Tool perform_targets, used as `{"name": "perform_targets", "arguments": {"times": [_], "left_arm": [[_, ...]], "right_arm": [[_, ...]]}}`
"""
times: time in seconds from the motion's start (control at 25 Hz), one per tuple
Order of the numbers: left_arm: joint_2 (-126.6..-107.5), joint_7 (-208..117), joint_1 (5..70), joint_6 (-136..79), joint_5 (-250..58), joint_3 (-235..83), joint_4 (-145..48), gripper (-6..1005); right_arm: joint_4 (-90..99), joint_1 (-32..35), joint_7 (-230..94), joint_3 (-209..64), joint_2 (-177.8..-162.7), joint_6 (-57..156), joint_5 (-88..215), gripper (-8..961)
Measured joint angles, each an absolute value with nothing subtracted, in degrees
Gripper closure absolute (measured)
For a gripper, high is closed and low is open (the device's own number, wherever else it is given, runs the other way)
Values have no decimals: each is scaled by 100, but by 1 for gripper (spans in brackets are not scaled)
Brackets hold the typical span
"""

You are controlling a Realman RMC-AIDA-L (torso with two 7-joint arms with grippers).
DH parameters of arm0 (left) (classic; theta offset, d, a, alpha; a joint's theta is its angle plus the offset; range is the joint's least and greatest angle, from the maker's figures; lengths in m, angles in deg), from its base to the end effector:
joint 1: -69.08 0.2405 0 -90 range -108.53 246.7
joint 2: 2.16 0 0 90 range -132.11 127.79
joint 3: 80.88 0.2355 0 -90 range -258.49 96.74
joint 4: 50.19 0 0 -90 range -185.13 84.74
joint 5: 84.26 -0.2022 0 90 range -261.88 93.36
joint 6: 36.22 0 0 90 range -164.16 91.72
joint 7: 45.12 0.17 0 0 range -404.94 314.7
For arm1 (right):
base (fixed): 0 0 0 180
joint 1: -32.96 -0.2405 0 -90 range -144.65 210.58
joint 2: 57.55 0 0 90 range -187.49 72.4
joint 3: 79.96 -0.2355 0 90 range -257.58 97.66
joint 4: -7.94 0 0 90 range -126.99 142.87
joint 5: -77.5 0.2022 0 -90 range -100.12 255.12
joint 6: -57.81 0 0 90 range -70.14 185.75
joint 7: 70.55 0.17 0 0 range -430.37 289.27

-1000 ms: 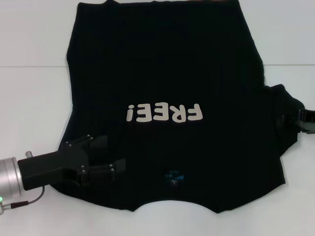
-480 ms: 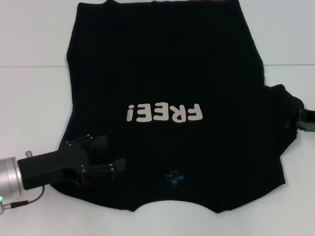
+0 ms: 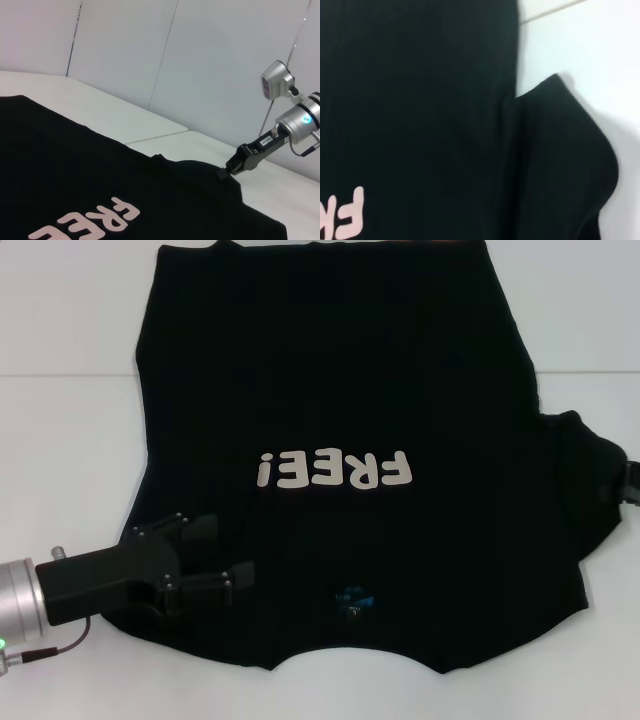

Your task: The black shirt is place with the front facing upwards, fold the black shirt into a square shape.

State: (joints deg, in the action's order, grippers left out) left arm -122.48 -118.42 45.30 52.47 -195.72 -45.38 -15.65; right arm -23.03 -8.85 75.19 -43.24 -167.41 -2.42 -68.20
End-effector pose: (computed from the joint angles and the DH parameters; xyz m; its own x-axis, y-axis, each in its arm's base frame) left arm -0.2629 0.2982 -0.0151 0.7170 0.3626 0.5954 0.5584 -0.8100 -0.1792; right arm 0.3159 0.4064 0.0413 0.1481 -0.8664 -0.4768 -0.9449 0.0183 -0.3269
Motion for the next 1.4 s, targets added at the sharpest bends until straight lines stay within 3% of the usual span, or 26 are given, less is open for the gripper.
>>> {"name": "perform_targets", "arguments": {"times": [0.4, 0.8, 1.08, 1.4], "left_arm": [[-12231, -11842, 4532, 5196, -19570, -4546, -1634, 50], [-12199, -11894, 4540, 5183, -19570, -4546, -1636, 51], [-12211, -11900, 4539, 5183, -19570, -4546, -1636, 50], [-12218, -11905, 4542, 5185, -19595, -4546, -1636, 50]], "right_arm": [[-3102, -430, 7447, -4712, -16763, -701, -6717, 911], [-3378, -395, 7321, -4745, -16765, -821, -6639, 881], [-3381, -713, 7227, -4438, -16798, -864, -6696, 861], [-3375, -1245, 7233, -3428, -16987, -866, -6727, 837]]}}
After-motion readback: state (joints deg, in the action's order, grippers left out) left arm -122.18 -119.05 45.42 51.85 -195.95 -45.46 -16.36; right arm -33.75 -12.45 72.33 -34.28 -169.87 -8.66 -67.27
